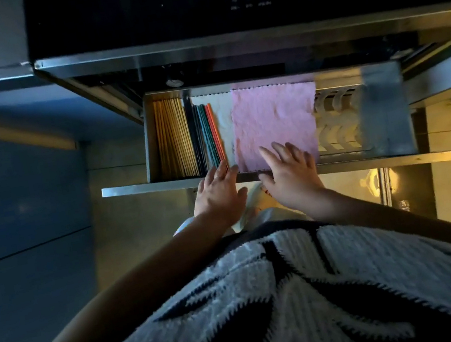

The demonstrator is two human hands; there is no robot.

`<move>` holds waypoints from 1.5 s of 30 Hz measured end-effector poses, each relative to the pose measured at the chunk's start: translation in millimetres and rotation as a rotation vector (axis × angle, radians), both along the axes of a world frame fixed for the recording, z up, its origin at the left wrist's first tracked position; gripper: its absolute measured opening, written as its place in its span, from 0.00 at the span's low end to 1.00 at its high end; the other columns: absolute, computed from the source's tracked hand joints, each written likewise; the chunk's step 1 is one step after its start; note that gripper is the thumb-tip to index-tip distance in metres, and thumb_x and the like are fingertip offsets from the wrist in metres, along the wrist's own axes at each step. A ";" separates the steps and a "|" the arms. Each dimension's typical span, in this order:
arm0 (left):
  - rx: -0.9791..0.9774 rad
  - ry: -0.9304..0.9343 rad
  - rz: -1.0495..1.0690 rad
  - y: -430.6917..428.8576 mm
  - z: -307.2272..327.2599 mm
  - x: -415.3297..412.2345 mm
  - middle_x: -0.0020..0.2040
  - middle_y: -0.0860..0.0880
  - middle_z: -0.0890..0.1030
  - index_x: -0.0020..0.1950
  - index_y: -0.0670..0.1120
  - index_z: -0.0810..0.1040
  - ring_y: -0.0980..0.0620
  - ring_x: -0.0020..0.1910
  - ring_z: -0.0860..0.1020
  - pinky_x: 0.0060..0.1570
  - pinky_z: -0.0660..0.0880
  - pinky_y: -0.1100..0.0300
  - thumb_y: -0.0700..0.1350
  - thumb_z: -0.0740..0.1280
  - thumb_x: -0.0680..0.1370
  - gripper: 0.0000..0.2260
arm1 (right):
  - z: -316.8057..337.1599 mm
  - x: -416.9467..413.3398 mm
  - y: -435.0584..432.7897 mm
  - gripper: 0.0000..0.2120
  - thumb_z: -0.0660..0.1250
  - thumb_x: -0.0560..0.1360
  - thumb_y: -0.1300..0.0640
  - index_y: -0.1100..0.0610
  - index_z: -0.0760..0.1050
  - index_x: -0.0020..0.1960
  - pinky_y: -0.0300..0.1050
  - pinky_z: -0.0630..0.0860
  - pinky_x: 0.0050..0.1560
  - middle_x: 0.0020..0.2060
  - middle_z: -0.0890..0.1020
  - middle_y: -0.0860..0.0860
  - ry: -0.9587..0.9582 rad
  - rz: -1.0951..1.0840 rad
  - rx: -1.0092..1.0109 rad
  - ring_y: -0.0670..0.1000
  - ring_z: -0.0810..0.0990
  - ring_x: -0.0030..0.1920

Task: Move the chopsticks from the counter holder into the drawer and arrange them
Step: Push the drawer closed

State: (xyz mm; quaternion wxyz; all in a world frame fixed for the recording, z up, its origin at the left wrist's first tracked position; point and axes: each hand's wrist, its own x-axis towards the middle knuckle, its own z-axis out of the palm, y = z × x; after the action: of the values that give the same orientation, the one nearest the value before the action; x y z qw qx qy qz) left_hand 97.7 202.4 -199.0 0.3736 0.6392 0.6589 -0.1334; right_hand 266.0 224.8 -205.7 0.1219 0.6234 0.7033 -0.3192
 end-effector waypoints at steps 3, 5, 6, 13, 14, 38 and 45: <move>0.006 -0.056 0.009 -18.9 4.7 -5.4 0.81 0.49 0.55 0.79 0.52 0.58 0.46 0.79 0.53 0.75 0.55 0.47 0.52 0.61 0.80 0.27 | 8.5 12.2 -25.2 0.27 0.57 0.77 0.42 0.45 0.56 0.74 0.60 0.58 0.71 0.75 0.60 0.50 0.029 0.024 0.027 0.57 0.56 0.75; -0.032 -0.097 0.074 -27.7 2.8 -10.2 0.79 0.47 0.61 0.77 0.49 0.63 0.44 0.77 0.59 0.74 0.59 0.48 0.51 0.62 0.79 0.26 | 9.8 20.5 -39.7 0.27 0.59 0.77 0.43 0.45 0.58 0.74 0.58 0.62 0.68 0.73 0.63 0.49 0.067 -0.022 -0.007 0.57 0.60 0.73; -0.060 -0.112 0.128 -31.2 1.2 -12.1 0.77 0.45 0.64 0.76 0.48 0.65 0.43 0.75 0.61 0.73 0.61 0.50 0.50 0.63 0.79 0.26 | 7.6 24.2 -46.3 0.26 0.60 0.77 0.44 0.46 0.59 0.74 0.58 0.64 0.67 0.72 0.64 0.50 0.083 -0.055 -0.029 0.58 0.63 0.72; -0.384 -0.452 1.015 -26.8 -6.2 -16.5 0.57 0.47 0.76 0.65 0.43 0.75 0.49 0.52 0.77 0.56 0.76 0.49 0.48 0.67 0.78 0.17 | -1.6 28.6 -48.5 0.29 0.65 0.76 0.49 0.60 0.63 0.72 0.50 0.68 0.65 0.67 0.73 0.56 0.329 -0.789 -0.456 0.59 0.74 0.65; -0.434 -0.515 1.173 -23.0 -4.6 -15.9 0.54 0.47 0.77 0.60 0.44 0.76 0.50 0.47 0.77 0.49 0.76 0.51 0.49 0.66 0.79 0.12 | -3.8 29.1 -46.1 0.28 0.65 0.76 0.49 0.59 0.64 0.71 0.52 0.70 0.64 0.66 0.74 0.55 0.413 -0.944 -0.533 0.58 0.76 0.62; -0.630 -1.159 2.097 66.0 -6.8 -32.1 0.76 0.36 0.64 0.79 0.50 0.58 0.37 0.75 0.64 0.73 0.56 0.38 0.75 0.55 0.72 0.43 | 7.7 5.0 52.0 0.35 0.57 0.76 0.45 0.56 0.50 0.78 0.62 0.57 0.72 0.76 0.58 0.61 1.312 -2.082 -0.689 0.60 0.58 0.76; -0.547 -1.287 2.063 111.5 -17.0 -32.9 0.75 0.35 0.65 0.77 0.47 0.63 0.36 0.73 0.66 0.73 0.59 0.38 0.73 0.54 0.75 0.40 | 3.8 -0.1 103.4 0.32 0.56 0.76 0.48 0.56 0.53 0.77 0.63 0.58 0.72 0.75 0.59 0.63 1.346 -2.101 -0.567 0.61 0.60 0.75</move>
State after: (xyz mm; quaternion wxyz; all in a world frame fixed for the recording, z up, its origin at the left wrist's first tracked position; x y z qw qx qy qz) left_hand 64.8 313.9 -216.0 0.6793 -0.3256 0.5009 0.4263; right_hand 265.9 328.2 -201.8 -0.4382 0.5455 -0.2947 -0.6508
